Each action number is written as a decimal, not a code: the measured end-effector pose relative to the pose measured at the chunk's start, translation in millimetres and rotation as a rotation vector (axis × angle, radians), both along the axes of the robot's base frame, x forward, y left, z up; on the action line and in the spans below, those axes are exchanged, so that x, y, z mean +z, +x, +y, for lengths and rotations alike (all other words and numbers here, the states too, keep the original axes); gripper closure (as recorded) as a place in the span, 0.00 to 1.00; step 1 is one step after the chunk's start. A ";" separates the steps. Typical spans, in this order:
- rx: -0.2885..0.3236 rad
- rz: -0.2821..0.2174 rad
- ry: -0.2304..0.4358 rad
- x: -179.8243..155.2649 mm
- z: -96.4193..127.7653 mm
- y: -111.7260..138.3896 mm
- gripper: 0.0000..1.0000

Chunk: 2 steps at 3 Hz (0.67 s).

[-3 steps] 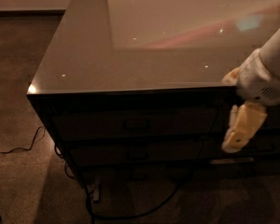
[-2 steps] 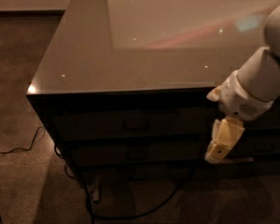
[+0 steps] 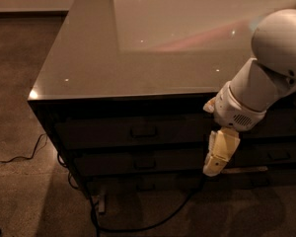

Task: Open top drawer

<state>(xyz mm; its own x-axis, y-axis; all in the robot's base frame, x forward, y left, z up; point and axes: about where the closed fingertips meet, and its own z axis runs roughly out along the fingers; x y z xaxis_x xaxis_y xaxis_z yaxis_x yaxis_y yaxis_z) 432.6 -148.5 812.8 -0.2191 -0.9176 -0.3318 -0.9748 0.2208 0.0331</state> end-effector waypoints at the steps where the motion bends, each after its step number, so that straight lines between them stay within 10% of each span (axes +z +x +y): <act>1: -0.026 -0.010 0.037 -4.5 7.3 3.1 0.00; 2: -0.046 -0.038 0.101 -14.4 26.8 17.7 0.00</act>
Offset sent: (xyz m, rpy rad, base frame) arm 0.0412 0.0493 -0.0245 0.1868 -0.0878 -0.0798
